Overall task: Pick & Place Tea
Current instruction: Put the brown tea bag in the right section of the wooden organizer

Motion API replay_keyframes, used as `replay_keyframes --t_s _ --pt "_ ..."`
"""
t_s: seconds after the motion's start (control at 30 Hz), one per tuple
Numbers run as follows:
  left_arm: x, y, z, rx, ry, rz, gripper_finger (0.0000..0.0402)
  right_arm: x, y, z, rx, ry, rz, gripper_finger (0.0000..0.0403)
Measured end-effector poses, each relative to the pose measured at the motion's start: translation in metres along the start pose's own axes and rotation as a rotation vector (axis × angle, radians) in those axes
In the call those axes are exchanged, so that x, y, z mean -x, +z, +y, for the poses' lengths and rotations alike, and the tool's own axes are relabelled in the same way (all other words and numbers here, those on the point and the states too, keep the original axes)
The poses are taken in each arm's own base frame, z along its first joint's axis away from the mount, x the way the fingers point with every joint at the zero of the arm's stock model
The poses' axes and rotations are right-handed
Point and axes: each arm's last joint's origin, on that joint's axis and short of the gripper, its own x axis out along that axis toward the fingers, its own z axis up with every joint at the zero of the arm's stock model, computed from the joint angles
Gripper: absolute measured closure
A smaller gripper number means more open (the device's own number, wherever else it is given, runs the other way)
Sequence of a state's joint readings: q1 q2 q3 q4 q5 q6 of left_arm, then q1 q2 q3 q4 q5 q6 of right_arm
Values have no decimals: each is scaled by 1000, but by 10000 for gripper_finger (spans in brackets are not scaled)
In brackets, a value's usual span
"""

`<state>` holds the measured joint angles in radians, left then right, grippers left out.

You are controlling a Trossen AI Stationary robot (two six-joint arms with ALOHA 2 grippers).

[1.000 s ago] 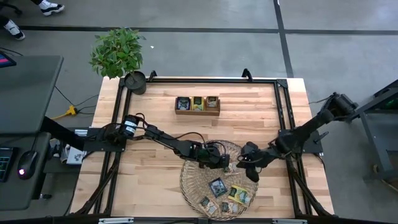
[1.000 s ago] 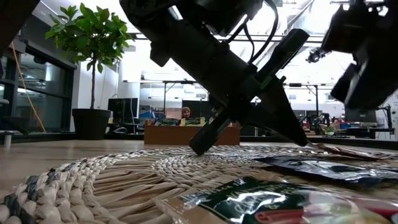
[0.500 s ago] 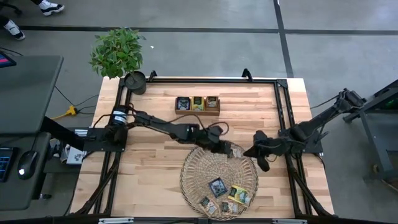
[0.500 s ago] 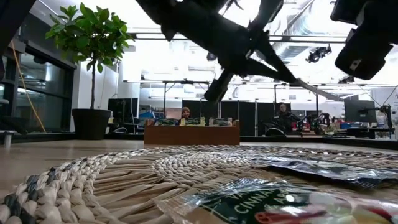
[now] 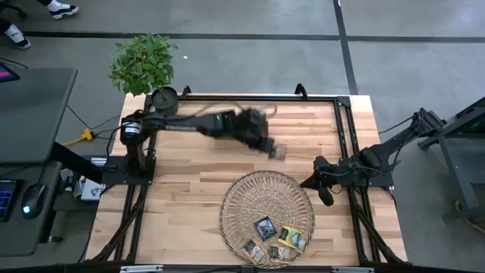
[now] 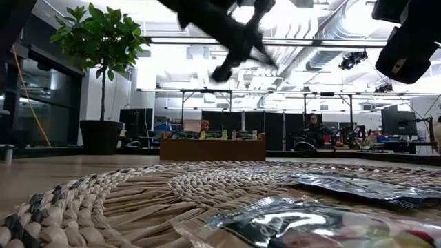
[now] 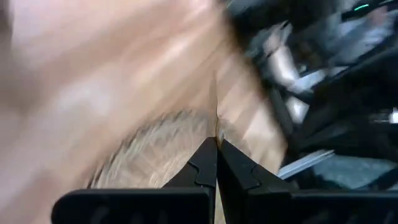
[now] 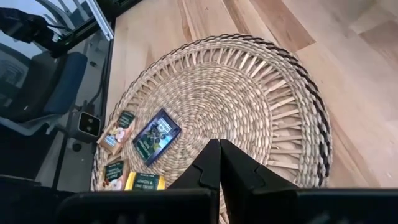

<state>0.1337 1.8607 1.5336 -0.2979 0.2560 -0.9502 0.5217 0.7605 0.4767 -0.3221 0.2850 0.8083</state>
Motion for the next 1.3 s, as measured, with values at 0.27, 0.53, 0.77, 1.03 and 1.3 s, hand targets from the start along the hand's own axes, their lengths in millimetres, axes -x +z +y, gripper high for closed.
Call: replay_keyframes --t_s 0.27,0.53,0.77,1.03,1.3 --pt "70 72 -16 -173 69 -48 401 0 0 0 -1 -4 1 403" --pt "129 122 -8 -310 102 -81 401 0 -1 -2 1 -26 -3 403" --pt "157 142 13 -372 139 -85 401 0 1 -3 -6 -83 -63 403" --pt "162 145 24 -539 169 -47 401 1 3 -5 -68 -137 -130 403" --pt "129 142 35 -712 261 51 401 1 4 -6 -110 -175 -177 403"
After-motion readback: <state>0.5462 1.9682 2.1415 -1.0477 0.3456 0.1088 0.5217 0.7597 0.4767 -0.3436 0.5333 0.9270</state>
